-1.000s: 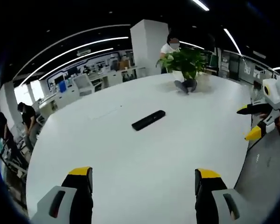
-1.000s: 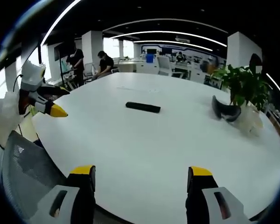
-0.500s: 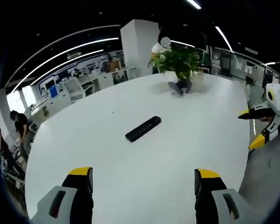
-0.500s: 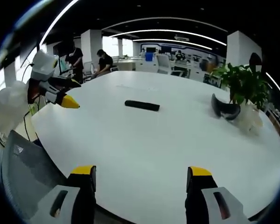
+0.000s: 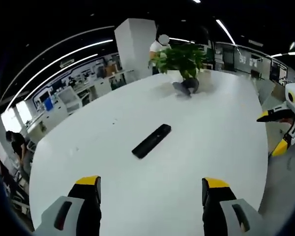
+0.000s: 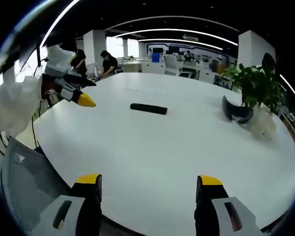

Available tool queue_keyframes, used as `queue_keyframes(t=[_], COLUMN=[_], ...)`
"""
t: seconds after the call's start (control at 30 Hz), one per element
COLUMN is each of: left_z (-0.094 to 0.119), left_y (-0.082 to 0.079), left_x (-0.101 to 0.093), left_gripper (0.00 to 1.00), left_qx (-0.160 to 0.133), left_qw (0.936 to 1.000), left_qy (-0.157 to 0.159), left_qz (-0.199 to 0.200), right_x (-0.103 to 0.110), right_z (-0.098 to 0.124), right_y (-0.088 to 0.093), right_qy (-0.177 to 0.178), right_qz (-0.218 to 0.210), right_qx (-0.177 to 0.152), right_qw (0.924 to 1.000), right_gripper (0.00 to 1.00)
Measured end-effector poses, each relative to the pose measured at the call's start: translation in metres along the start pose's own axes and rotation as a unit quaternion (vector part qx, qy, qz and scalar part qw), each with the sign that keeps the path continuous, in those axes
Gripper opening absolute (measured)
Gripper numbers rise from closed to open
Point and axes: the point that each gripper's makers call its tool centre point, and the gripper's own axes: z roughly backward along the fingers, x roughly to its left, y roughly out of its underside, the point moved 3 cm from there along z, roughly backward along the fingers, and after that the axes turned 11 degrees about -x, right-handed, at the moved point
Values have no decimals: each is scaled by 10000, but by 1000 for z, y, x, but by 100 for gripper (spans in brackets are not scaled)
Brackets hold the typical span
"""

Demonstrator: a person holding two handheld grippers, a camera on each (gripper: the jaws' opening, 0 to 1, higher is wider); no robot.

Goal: Press the specified remote control buttons in sequence, fully releasing each button before pressing the next.

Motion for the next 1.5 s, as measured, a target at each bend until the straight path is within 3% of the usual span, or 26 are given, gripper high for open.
queue_keyframes(t=[0.63,0.97,1.5], left_z=[-60,-94,-143], left_y=[-34,-23,-12], left_x=[3,11,24], left_gripper=[82,78,60], left_qx=[47,273,709], left_qw=[9974,9944,9830], left_qy=[603,850,1310], left_qz=[-383,-565,-1077], right_x=[-2,-3,-4], right_z=[-1,-2,-3], right_y=[2,5,9], right_qy=[17,53,67], right_qz=[6,-27,-110], right_qx=[65,156,286], right_qw=[10000,9999,9995], right_gripper=[75,74,72])
